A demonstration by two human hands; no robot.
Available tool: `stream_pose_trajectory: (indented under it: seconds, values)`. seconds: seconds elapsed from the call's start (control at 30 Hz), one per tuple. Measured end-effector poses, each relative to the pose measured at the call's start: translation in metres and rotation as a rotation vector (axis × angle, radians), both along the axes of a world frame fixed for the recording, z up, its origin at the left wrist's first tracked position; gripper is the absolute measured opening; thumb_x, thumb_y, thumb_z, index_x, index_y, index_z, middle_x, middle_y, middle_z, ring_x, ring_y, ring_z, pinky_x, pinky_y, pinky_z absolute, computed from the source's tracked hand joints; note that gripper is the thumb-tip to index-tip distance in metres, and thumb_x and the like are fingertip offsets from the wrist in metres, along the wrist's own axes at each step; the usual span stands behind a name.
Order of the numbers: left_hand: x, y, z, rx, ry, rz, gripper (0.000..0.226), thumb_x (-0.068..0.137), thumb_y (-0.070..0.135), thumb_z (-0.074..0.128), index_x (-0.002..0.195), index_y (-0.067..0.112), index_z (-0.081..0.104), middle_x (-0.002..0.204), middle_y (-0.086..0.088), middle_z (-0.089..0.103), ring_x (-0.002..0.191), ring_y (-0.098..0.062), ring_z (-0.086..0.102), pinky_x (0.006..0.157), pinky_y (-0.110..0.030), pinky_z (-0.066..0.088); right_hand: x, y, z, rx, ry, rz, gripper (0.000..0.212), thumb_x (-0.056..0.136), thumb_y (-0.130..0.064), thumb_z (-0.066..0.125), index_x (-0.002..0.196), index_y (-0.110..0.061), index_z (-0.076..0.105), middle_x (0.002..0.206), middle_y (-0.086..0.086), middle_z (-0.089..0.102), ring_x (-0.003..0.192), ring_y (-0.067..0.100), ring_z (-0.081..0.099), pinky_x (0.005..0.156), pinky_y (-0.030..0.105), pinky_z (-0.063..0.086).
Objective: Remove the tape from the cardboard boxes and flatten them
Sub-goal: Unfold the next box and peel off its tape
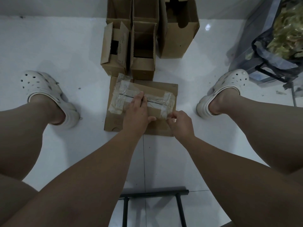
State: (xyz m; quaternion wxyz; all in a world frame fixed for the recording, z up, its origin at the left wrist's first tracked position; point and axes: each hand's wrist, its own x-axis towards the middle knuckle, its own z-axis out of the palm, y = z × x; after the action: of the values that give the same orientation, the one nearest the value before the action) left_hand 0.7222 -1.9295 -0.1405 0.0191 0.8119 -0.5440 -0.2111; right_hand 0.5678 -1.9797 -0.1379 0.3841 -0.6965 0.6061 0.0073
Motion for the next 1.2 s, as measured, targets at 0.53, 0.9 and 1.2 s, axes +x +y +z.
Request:
stream_pose_trajectory:
  seconds: [0.53, 0.9, 1.2]
  values:
    - [-0.003, -0.004, 0.005, 0.064, 0.013, -0.013, 0.094, 0.083, 0.046, 0.064, 0.150, 0.005, 0.012, 0.157, -0.009, 0.010, 0.144, -0.026, 0.011, 0.116, -0.037, 0.013, 0.008, -0.021, 0.011, 0.342, 0.155, 0.093, 0.021, 0.092, -0.010, 0.048, 0.074, -0.007, 0.059, 0.080, 0.008, 0.057, 0.082, 0.026, 0.055, 0.064, 0.028, 0.041]
    - [-0.005, -0.005, 0.006, 0.067, 0.004, -0.027, 0.094, 0.084, 0.046, 0.063, 0.151, 0.006, 0.009, 0.157, -0.007, 0.007, 0.143, -0.026, 0.012, 0.116, -0.035, 0.015, 0.004, -0.025, 0.020, 0.956, -0.110, -0.482, 0.010, 0.076, -0.010, 0.048, 0.081, -0.016, 0.055, 0.069, 0.000, 0.072, 0.071, 0.015, 0.070, 0.064, 0.027, 0.039]
    - [-0.005, -0.003, 0.003, 0.078, -0.009, -0.031, 0.096, 0.084, 0.048, 0.062, 0.151, 0.006, 0.007, 0.158, -0.007, 0.005, 0.145, -0.025, 0.007, 0.116, -0.036, 0.012, -0.008, -0.009, 0.015, 0.913, -0.003, -0.460, 0.002, 0.084, -0.017, 0.061, 0.084, -0.016, 0.062, 0.083, -0.002, 0.071, 0.077, 0.015, 0.067, 0.067, 0.025, 0.044]
